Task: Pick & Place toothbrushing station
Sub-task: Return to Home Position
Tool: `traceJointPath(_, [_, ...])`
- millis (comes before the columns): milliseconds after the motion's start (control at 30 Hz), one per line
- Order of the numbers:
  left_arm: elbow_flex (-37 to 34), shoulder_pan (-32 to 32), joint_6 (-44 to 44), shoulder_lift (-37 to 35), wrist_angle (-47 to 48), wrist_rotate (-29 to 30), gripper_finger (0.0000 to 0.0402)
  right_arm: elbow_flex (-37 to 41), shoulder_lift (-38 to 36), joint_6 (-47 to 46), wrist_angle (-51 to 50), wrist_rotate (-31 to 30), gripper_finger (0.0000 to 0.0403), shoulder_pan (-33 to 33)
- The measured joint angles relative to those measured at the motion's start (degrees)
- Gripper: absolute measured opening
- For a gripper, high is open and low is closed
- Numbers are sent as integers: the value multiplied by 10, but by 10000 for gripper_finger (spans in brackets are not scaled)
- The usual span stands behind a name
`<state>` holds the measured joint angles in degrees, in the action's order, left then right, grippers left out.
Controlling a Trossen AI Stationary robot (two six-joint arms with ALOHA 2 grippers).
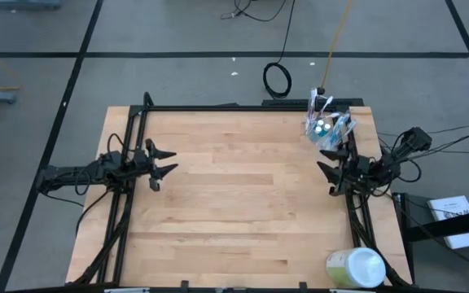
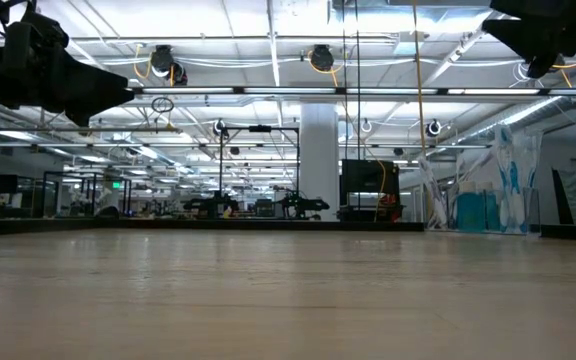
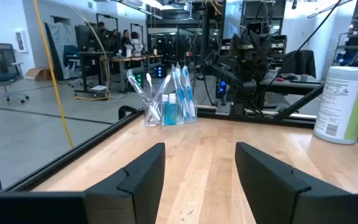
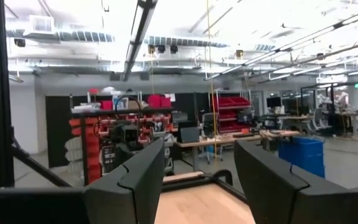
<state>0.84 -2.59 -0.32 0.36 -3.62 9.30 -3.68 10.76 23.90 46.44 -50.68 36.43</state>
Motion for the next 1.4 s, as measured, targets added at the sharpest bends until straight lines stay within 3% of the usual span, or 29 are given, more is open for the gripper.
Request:
traceJointPath(100, [0,0,0,0,0,0,200,0,0,-25,-27,10,187,-13])
traceJointPath(300, [0,0,0,0,0,0,200,1,3,-64,-48,99,187,-84])
traceJointPath(433, [0,0,0,0,0,1,200,-2,1,-76,-60,105,187,-127])
traceJointPath(600, [0,0,0,0,0,1,200,-52,-19,-71,-182,151,187,-141])
traceJointPath(767, [0,0,0,0,0,1,200,-74,-44,-86,-261,147,187,-143])
traceJointPath(1100, [0,0,0,0,0,1,200,11,-100,-59,-194,119,187,-147])
traceJointPath(1400, [0,0,0,0,0,1,200,27,-106,-102,-310,118,187,-147])
